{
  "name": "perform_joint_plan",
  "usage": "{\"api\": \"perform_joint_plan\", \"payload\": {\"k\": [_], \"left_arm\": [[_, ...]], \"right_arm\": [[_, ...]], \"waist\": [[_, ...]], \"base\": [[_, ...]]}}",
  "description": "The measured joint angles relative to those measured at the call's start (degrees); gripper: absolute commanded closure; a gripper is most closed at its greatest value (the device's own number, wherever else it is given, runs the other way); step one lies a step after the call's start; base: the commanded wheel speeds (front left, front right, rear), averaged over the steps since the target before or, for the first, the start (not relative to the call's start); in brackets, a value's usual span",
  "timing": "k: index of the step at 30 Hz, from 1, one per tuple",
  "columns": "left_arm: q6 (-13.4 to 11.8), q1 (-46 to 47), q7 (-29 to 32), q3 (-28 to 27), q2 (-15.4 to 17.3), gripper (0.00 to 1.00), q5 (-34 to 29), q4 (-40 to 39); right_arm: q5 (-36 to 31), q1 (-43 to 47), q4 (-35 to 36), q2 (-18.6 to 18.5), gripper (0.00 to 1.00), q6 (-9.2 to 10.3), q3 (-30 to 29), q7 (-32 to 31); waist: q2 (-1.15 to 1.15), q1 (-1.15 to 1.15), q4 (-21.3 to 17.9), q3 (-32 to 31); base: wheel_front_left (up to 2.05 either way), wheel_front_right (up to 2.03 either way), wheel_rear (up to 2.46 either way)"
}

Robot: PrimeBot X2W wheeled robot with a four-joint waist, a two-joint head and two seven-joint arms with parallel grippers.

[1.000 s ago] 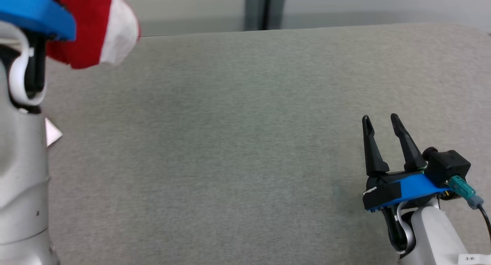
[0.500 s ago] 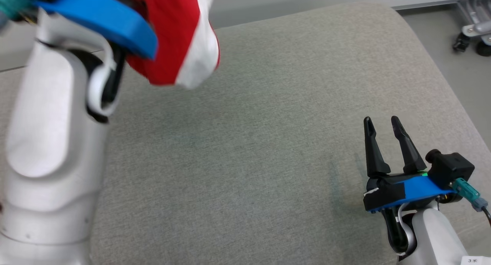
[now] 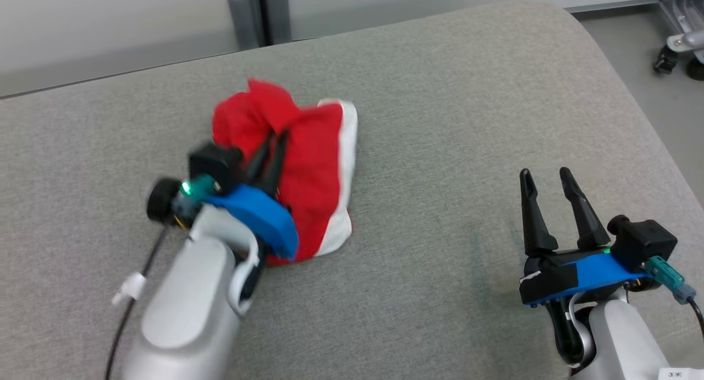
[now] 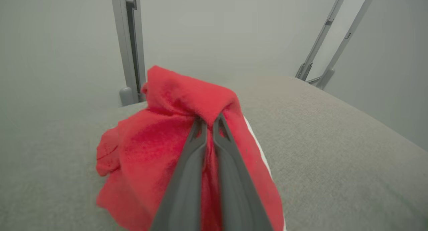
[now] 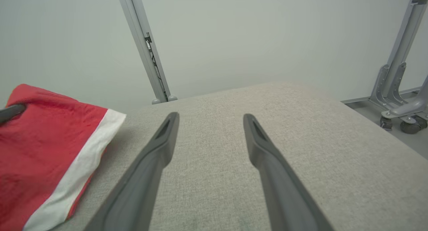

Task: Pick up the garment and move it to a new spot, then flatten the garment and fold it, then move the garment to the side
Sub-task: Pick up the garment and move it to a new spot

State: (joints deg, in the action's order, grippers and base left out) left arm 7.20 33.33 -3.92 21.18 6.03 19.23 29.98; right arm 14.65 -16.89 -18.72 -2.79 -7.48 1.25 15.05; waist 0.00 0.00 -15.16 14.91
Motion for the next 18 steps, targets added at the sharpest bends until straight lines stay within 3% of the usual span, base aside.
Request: {"api": "perform_joint_plan", "payload": {"k": [3, 4, 5, 10, 18], "left_arm": [[0.0, -2.5, -1.4, 2.5, -1.0, 1.00, 0.2, 3.5], [0.0, -3.0, -1.8, 3.3, -1.3, 0.54, 0.6, 4.5], [0.0, -3.2, -2.5, 3.8, -1.6, 0.00, 0.6, 5.2], [-0.2, -2.3, -9.4, 4.4, -2.4, 0.00, -0.1, 5.0], [-2.8, -1.8, -11.1, -0.3, -1.5, 0.00, -1.8, -2.5]], "right_arm": [[-0.1, -0.1, -0.1, 0.1, 0.00, 0.00, 0.3, 0.0], [-0.4, 0.0, -0.2, 0.0, 0.00, 0.00, 0.3, 0.0], [-0.5, 0.0, -0.3, 0.0, 0.00, 0.00, 0.3, 0.0], [-0.7, 0.1, -0.4, 0.0, 0.00, 0.00, 0.6, 0.0], [-1.3, 1.2, -0.6, 0.0, 0.00, 0.00, -0.3, 0.0]], "waist": [[0.00, 0.00, 0.8, -0.2], [0.00, 0.00, 1.1, -0.4], [0.00, 0.00, 1.4, -0.5], [-0.01, 0.00, 3.3, -1.6], [-0.01, -0.01, 6.7, -4.3]], "base": [[0.00, 0.00, 0.00], [0.00, 0.00, 0.00], [0.00, 0.00, 0.00], [0.00, 0.00, 0.00], [0.00, 0.00, 0.00]]}}
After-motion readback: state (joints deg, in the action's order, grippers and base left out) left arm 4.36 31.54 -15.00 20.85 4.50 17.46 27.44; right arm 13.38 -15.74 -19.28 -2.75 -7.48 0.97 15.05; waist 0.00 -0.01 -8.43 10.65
